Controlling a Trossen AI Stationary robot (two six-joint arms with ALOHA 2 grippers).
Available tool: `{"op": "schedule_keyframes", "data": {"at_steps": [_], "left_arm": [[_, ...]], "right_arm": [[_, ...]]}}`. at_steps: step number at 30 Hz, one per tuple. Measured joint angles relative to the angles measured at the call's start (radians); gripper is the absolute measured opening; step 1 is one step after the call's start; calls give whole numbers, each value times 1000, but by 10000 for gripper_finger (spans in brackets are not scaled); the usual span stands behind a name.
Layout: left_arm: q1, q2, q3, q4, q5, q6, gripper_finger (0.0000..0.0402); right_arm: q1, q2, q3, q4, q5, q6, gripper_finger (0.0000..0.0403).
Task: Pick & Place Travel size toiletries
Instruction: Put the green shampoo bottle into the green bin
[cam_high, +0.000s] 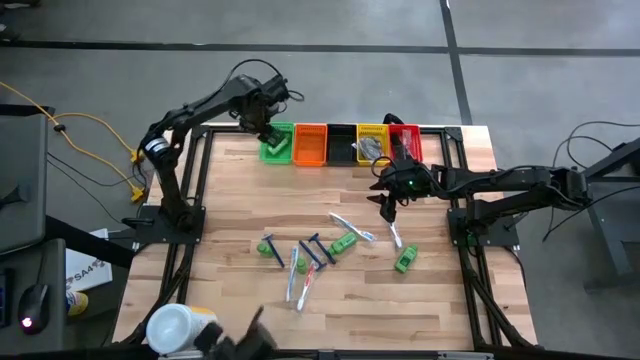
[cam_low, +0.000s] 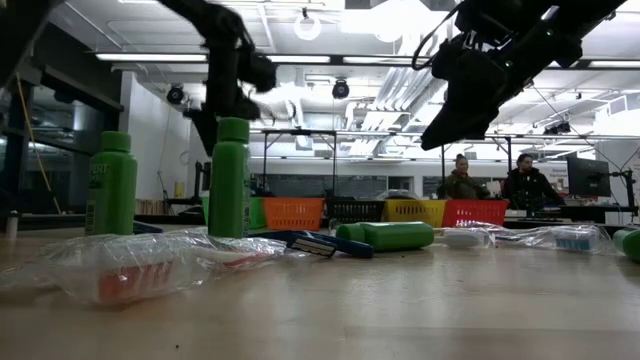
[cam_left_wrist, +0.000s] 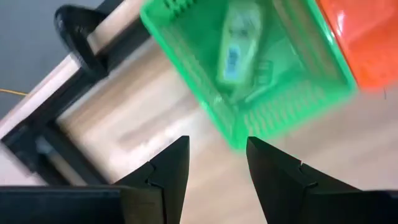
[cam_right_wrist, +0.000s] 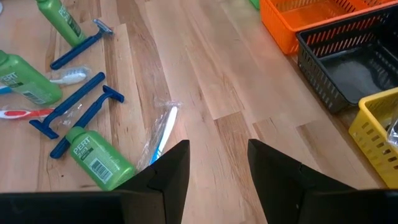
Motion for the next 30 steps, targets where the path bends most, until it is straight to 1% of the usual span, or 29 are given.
{"op": "schedule_keyframes", "data": {"at_steps": [4, 7, 9, 14, 17, 19, 25, 27, 30], "left_arm": [[-127, -92, 0, -120, -50, -59, 159], [-251, -163, -4, -164, -93, -136, 159], [-341, -214, -32, -155, -100, -188, 159], [-550, -318, -180, -139, -105, -362, 159], [-669, -360, -297, -127, -105, -424, 159], [-745, -375, -368, -114, -106, -407, 159], [-943, -378, -551, -97, -109, -192, 159], [-997, -378, -600, -50, -105, -142, 159], [-1057, -378, -642, 13, -105, -116, 159]], "right_arm": [[0, 0, 0, -20, 0, 0, 155], [0, 0, 0, -25, 1, 7, 155], [0, 0, 0, -24, 2, 8, 155], [0, 0, 0, -24, 2, 11, 155], [0, 0, 0, -24, 1, 11, 155], [0, 0, 0, -24, 0, 10, 155], [0, 0, 0, -28, 0, 10, 155], [0, 0, 0, -30, 0, 10, 155], [0, 0, 0, -31, 0, 11, 155]]}}
